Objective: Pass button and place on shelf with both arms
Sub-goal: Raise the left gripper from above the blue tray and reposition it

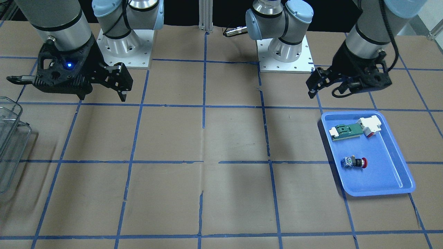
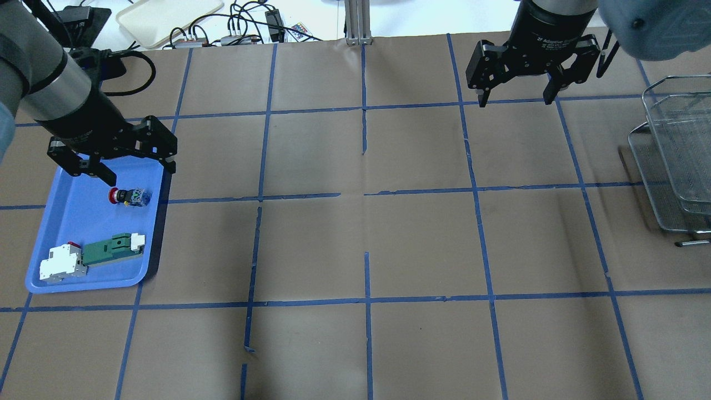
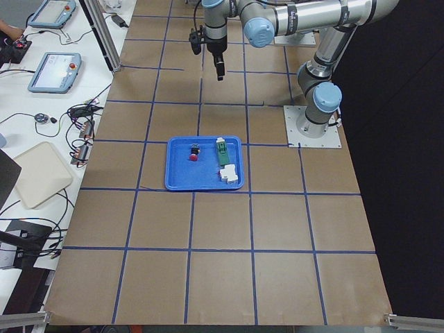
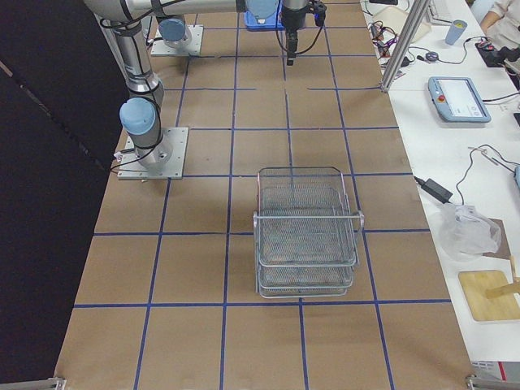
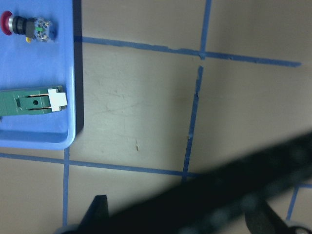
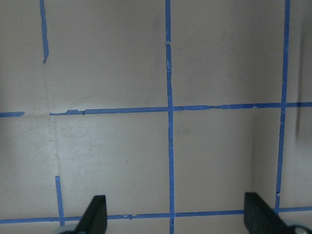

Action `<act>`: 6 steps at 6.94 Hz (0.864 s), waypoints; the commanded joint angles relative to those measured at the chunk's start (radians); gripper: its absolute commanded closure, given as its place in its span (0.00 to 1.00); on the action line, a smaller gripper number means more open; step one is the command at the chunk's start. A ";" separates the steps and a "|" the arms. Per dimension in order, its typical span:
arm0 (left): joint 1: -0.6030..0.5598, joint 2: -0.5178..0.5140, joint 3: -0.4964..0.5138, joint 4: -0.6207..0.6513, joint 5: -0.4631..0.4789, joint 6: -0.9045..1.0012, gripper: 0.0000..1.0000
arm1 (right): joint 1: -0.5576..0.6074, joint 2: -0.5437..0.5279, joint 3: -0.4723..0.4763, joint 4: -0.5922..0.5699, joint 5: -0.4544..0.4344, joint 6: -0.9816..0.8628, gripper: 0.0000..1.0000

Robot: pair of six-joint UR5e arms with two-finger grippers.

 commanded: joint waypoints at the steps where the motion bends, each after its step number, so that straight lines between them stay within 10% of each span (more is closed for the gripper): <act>1: 0.185 -0.065 -0.006 0.177 -0.006 -0.109 0.00 | 0.000 0.000 0.000 0.001 0.001 -0.001 0.00; 6: 0.392 -0.273 0.019 0.263 -0.111 -0.643 0.00 | 0.000 0.000 0.000 0.001 0.001 -0.002 0.00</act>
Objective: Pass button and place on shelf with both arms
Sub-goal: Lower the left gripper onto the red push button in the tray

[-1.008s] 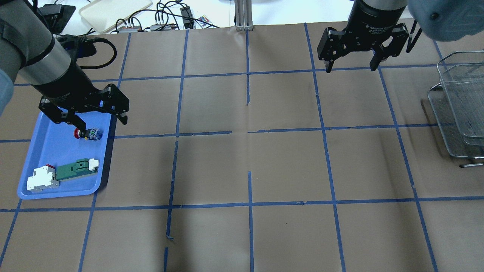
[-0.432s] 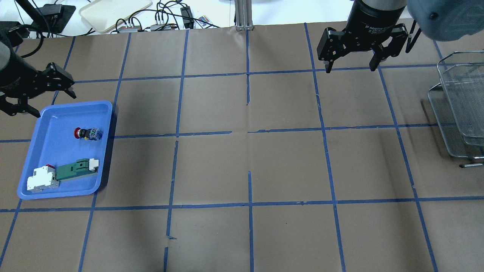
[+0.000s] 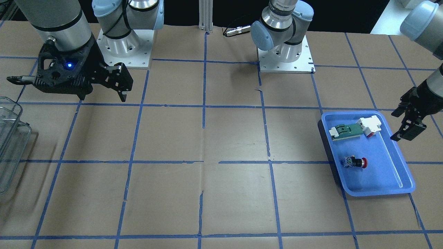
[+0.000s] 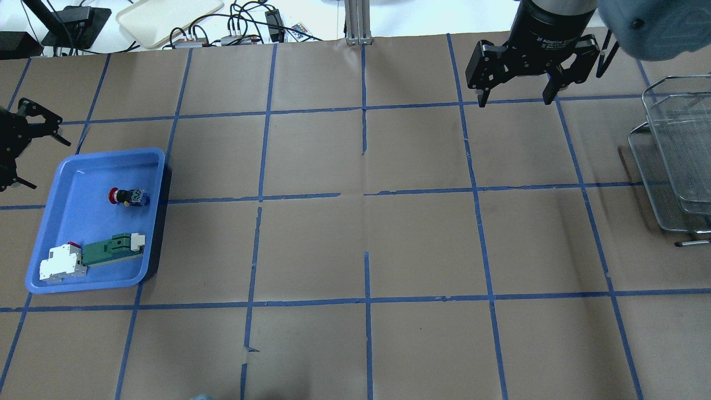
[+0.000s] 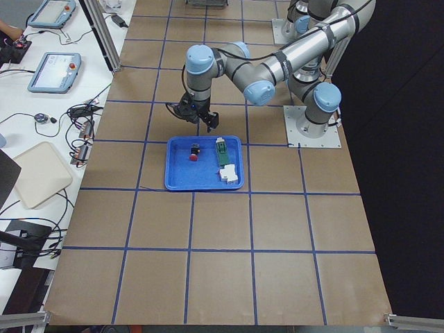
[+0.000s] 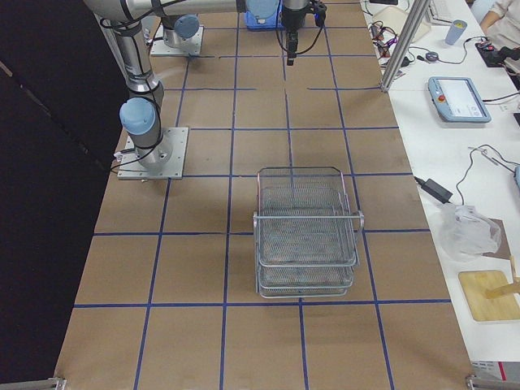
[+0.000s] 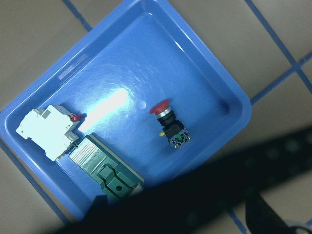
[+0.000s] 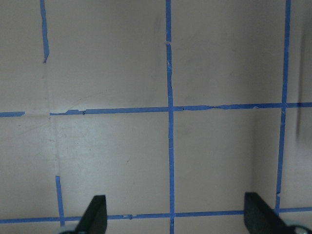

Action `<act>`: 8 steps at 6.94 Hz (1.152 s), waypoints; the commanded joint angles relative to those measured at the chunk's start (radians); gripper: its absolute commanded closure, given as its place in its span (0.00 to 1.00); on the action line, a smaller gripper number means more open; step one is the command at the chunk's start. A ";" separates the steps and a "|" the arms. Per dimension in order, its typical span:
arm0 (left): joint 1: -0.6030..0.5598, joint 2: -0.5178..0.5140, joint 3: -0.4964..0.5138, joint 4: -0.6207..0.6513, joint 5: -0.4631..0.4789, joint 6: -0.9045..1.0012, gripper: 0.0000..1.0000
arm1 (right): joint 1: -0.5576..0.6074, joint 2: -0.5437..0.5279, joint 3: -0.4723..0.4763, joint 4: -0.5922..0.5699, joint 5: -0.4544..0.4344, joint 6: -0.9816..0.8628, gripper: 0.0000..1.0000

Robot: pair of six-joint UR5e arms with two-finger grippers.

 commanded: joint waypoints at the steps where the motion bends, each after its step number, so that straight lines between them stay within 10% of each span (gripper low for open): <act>1: 0.081 -0.112 0.002 0.005 -0.192 -0.142 0.00 | 0.000 0.000 0.000 0.000 0.000 0.002 0.00; 8: 0.118 -0.315 -0.016 0.082 -0.361 -0.336 0.00 | 0.000 0.001 0.002 0.000 0.000 0.000 0.00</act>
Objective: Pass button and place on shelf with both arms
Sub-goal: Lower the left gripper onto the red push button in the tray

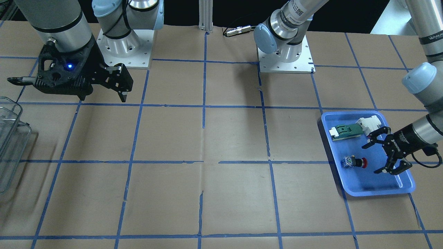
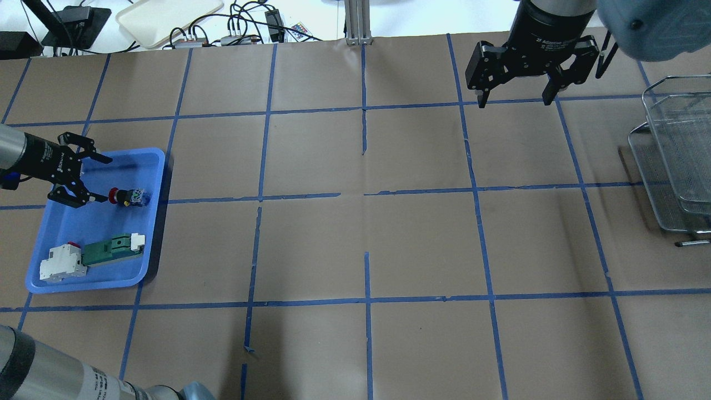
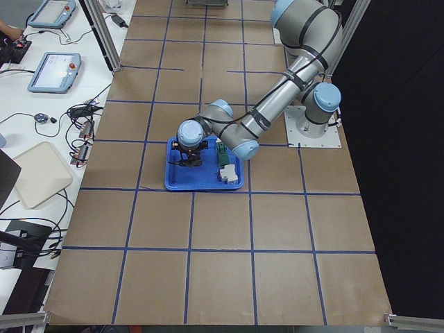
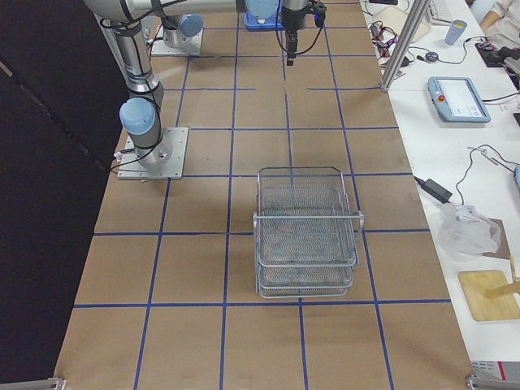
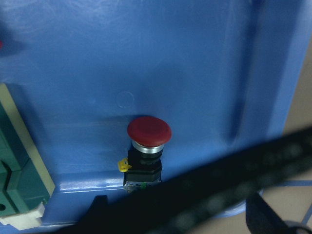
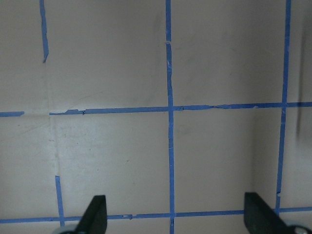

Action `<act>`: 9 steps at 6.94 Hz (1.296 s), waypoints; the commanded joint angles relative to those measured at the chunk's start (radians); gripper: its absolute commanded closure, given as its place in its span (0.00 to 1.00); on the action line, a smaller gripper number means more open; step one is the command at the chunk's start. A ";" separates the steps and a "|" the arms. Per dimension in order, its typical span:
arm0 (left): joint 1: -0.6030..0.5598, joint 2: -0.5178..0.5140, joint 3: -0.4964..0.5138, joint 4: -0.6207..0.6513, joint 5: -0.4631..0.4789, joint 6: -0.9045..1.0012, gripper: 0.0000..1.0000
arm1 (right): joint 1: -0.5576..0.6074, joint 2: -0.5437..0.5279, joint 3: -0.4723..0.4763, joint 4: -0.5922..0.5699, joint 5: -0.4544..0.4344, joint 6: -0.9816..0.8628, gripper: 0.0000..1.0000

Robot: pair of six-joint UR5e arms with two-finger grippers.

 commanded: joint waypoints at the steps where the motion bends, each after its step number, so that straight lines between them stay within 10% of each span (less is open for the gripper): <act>1: 0.026 -0.036 -0.004 0.002 -0.026 0.021 0.00 | 0.000 0.002 0.000 -0.002 0.000 0.000 0.00; 8: 0.026 -0.094 0.001 0.007 -0.015 0.087 0.00 | 0.000 0.002 0.000 -0.003 0.000 0.001 0.00; 9: 0.026 -0.098 0.001 0.005 -0.015 0.085 0.13 | 0.000 -0.001 0.000 -0.003 0.002 0.003 0.00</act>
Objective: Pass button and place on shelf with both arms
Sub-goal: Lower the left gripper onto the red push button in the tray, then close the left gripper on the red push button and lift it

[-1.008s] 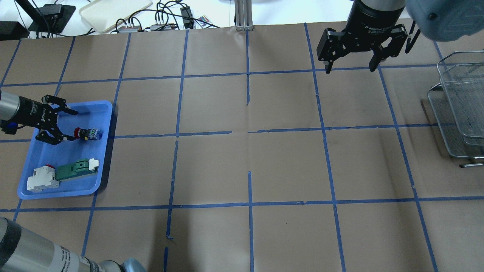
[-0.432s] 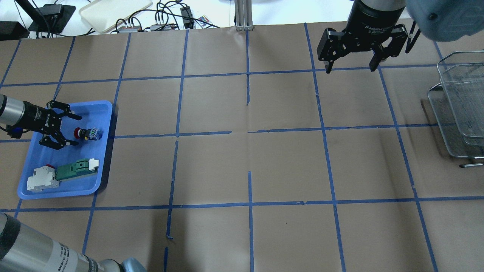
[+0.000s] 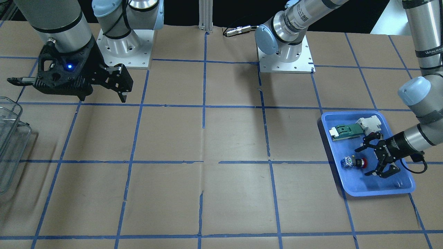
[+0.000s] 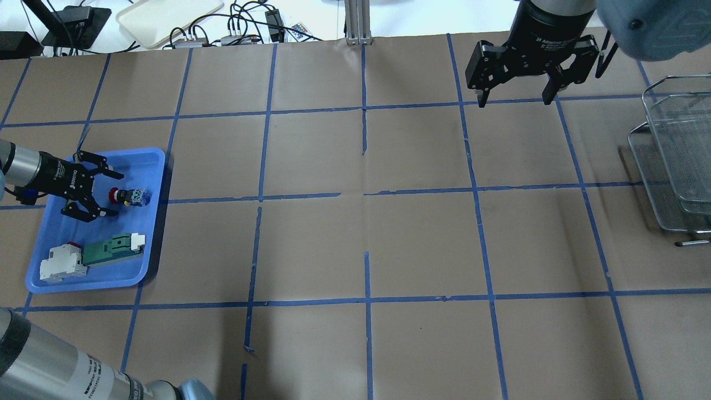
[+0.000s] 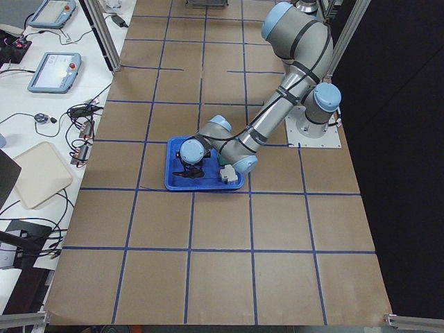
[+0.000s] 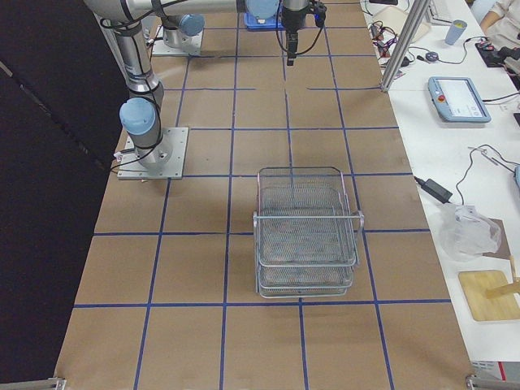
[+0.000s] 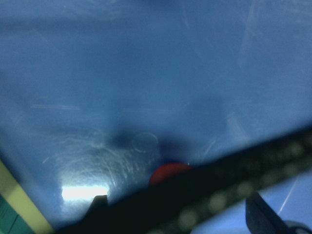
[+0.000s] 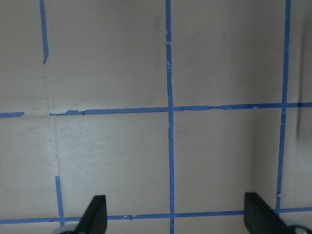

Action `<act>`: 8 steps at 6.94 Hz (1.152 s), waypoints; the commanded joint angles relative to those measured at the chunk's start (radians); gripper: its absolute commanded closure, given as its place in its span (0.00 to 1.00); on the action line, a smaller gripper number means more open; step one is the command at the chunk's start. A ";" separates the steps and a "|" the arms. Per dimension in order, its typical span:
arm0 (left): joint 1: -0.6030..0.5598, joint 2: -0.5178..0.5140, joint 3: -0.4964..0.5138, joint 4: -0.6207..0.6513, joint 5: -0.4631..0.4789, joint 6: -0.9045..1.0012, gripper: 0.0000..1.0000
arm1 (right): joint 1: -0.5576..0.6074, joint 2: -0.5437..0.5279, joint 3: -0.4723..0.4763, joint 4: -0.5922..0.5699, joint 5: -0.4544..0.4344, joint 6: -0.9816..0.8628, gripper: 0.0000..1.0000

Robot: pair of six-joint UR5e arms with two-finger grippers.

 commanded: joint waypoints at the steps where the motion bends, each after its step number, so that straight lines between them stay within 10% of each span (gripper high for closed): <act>1: 0.000 -0.007 0.004 0.001 0.000 -0.006 0.30 | 0.000 -0.001 0.000 0.001 0.000 0.003 0.00; 2: 0.000 -0.007 0.007 0.000 0.002 -0.012 0.78 | 0.000 -0.001 0.000 0.000 0.001 0.003 0.00; 3: 0.000 -0.005 0.012 -0.002 0.005 -0.015 1.00 | 0.000 0.002 0.000 -0.002 0.001 0.004 0.00; 8: -0.117 0.131 0.117 -0.142 -0.006 -0.191 1.00 | 0.000 -0.001 -0.002 -0.005 0.001 0.003 0.00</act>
